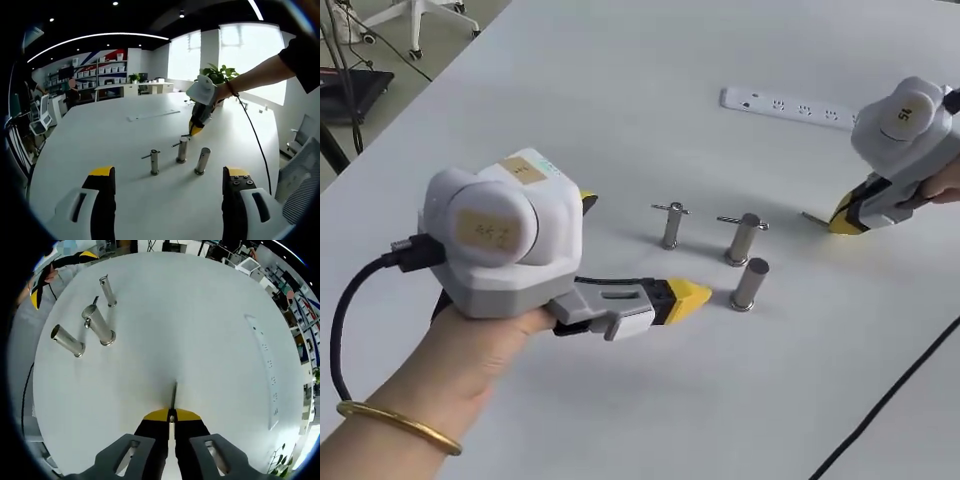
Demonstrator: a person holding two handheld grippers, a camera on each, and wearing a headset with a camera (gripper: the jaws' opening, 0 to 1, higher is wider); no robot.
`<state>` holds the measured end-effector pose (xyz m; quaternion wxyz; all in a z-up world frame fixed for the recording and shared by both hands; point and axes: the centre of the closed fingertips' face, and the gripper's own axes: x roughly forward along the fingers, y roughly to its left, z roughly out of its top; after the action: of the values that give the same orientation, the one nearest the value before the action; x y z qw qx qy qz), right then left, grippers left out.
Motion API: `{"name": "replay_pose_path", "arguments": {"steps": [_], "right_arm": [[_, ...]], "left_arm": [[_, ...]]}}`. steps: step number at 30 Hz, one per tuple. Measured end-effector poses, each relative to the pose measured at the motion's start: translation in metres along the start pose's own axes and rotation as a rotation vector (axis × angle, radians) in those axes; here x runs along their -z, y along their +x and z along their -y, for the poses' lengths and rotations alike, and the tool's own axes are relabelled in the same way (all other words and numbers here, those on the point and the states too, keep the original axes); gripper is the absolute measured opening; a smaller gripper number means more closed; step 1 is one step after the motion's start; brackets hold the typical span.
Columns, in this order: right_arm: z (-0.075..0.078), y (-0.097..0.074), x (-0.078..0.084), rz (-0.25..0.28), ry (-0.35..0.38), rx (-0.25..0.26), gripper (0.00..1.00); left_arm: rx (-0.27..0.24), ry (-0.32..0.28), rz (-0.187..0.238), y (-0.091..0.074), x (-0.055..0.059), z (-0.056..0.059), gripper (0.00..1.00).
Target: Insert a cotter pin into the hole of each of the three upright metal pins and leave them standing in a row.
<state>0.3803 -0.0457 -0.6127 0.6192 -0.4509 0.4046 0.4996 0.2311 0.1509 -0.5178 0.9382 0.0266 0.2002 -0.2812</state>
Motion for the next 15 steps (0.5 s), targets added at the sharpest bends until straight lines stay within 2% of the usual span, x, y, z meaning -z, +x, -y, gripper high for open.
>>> {"name": "replay_pose_path", "arguments": {"steps": [3,8,15], "right_arm": [[0.000,0.000,0.001,-0.001,-0.010,0.009,0.00],[-0.004,-0.003,0.000,0.002,-0.035,0.042,0.00],[-0.017,-0.022,-0.010,0.037,-0.076,0.070,0.00]], "left_arm": [[-0.008,-0.011,0.001,-0.001,0.001,-0.004,0.88],[0.007,-0.018,-0.005,-0.001,0.003,0.000,0.88],[0.018,-0.018,-0.026,-0.002,0.009,0.004,0.85]]}}
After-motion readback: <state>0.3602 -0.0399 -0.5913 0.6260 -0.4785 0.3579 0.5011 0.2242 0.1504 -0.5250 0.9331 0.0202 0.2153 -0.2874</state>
